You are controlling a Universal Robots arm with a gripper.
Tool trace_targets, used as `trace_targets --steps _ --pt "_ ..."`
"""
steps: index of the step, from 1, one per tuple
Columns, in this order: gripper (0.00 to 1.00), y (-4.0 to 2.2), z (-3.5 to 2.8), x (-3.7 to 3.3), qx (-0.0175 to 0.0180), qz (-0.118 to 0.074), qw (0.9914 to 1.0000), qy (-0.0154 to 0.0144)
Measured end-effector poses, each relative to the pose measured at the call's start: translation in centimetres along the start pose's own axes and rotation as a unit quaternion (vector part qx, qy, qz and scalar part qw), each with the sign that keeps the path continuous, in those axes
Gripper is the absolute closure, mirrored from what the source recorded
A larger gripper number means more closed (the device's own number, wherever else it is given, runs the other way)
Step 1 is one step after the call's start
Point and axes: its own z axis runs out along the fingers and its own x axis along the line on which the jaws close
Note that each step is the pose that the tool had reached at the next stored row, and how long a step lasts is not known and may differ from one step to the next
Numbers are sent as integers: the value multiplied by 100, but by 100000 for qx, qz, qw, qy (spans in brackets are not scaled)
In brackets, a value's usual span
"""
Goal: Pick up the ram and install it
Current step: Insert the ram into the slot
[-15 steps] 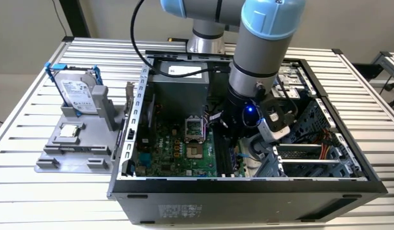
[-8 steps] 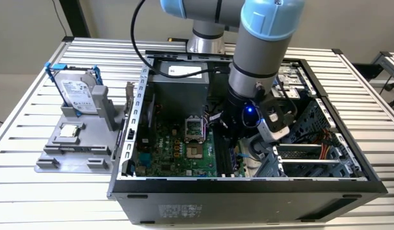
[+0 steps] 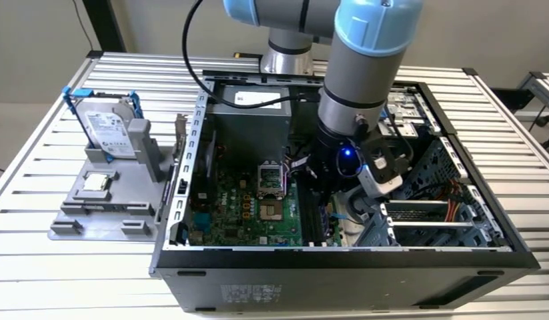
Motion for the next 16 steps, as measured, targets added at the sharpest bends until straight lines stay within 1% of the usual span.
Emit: trace_targets --steps 4,13,16 --pt "100 1 2 9 12 -6 100000 0" --pt "100 9 47 11 94 -5 100000 -11" --pt "100 9 48 11 113 -6 100000 -8"
